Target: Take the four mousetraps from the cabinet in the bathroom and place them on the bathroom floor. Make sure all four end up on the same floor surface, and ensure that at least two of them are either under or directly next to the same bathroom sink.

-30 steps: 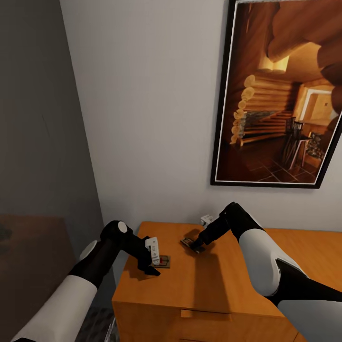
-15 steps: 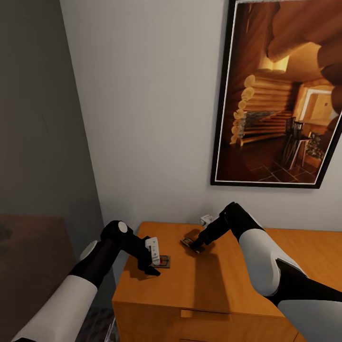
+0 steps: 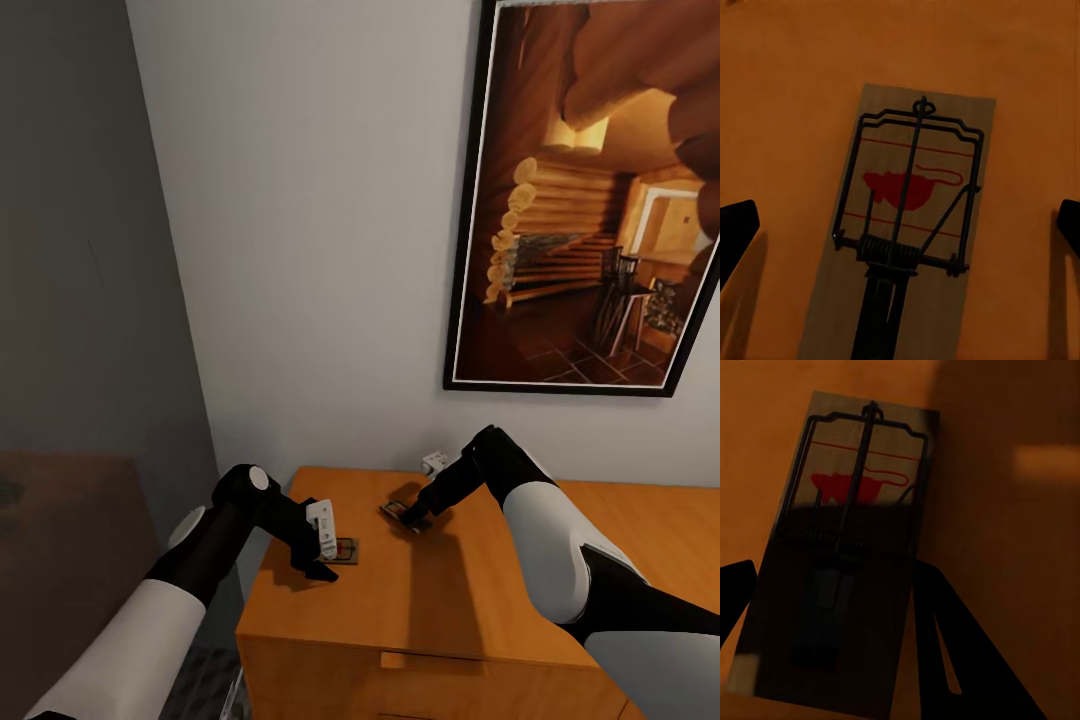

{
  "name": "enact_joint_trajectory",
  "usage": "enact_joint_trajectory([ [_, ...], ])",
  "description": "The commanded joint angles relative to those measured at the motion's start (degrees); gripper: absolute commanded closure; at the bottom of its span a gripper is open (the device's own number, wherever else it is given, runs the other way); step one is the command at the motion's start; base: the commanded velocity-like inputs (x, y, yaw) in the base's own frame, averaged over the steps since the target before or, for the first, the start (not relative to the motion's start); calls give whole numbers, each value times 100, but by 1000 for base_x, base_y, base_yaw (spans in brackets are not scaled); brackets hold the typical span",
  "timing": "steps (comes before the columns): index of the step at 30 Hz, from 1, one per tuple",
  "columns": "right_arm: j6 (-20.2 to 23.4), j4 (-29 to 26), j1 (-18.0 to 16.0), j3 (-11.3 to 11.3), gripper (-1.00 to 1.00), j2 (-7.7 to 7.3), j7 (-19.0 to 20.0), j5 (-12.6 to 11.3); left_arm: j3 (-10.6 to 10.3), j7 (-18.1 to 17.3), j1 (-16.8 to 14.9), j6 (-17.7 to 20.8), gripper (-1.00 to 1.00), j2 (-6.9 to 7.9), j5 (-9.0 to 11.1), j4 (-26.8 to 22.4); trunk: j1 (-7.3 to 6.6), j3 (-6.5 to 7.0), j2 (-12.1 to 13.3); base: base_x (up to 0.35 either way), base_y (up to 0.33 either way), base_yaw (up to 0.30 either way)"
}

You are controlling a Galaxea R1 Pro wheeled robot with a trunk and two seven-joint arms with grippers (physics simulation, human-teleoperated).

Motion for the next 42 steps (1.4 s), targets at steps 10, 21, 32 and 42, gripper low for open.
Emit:
enact_joint_trajectory([
  [10,31,0,0,-2,100,0,10,-9,1,-19,4,-4,100,2,16,316,0,-1,1,0,0,0],
  [21,31,25,-1,-2,100,0,8,-1,-2,-18,1,-9,100,3,16,383,0,-1,1,0,0,0],
  [32,31,26,-1,-2,100,0,8,0,-2,-12,1,-1,100,-3,16,390,0,-1,1,0,0,0],
  [42,31,30,0,-2,100,0,8,0,-10,-12,4,4,100,-3,16,390,0,-1,1,0,0,0],
])
